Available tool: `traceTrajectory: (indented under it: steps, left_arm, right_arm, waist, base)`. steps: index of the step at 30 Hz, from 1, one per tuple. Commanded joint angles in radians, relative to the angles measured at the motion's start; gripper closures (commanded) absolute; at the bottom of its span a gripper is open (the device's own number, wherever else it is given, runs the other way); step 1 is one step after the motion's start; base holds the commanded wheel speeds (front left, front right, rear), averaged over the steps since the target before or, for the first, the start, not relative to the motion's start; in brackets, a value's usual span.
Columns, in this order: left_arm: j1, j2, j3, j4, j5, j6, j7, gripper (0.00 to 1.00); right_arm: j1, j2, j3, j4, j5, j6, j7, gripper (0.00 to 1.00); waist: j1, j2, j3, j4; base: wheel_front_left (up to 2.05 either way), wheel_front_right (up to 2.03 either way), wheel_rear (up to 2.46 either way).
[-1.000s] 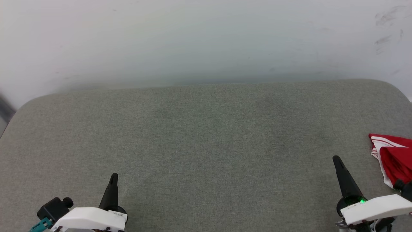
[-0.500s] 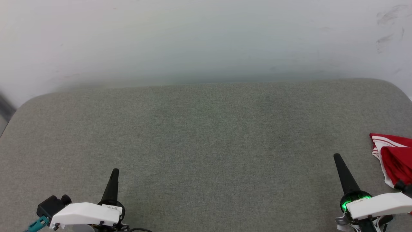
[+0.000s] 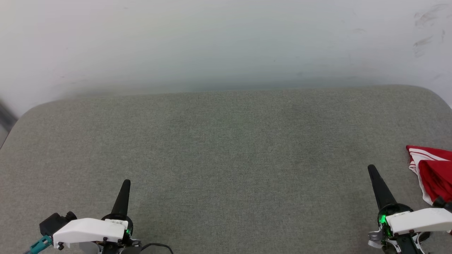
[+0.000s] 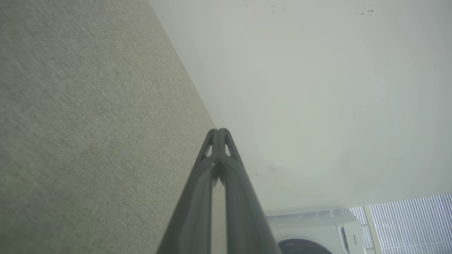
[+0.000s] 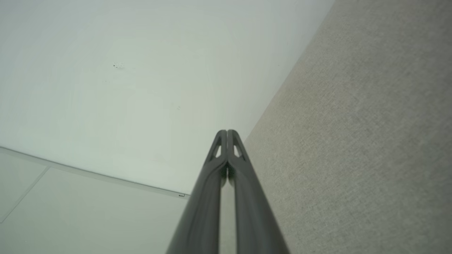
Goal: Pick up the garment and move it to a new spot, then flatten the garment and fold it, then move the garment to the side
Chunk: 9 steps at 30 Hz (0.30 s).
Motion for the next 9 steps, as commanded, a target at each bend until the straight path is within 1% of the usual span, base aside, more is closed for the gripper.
traceTrajectory:
  steps: [1,9]
  left_arm:
    - [-0.022,0.001,0.006,-0.001,-0.028,-0.007,0.008,1.00]
    - [-0.034,-0.002,0.015,0.006,-0.098,-0.012,0.027,1.00]
  right_arm:
    - [-0.023,-0.006,-0.003,0.005,0.032,0.000,0.004,1.00]
    - [-0.036,-0.005,-0.007,0.027,0.104,0.000,0.006,1.00]
  waist:
    - [-0.0001,-0.0001,0.001,0.000]
    - [-0.0001,-0.0001,0.003,0.001]
  base:
    - [0.00,0.00,0.00]
    - [0.00,0.00,0.00]
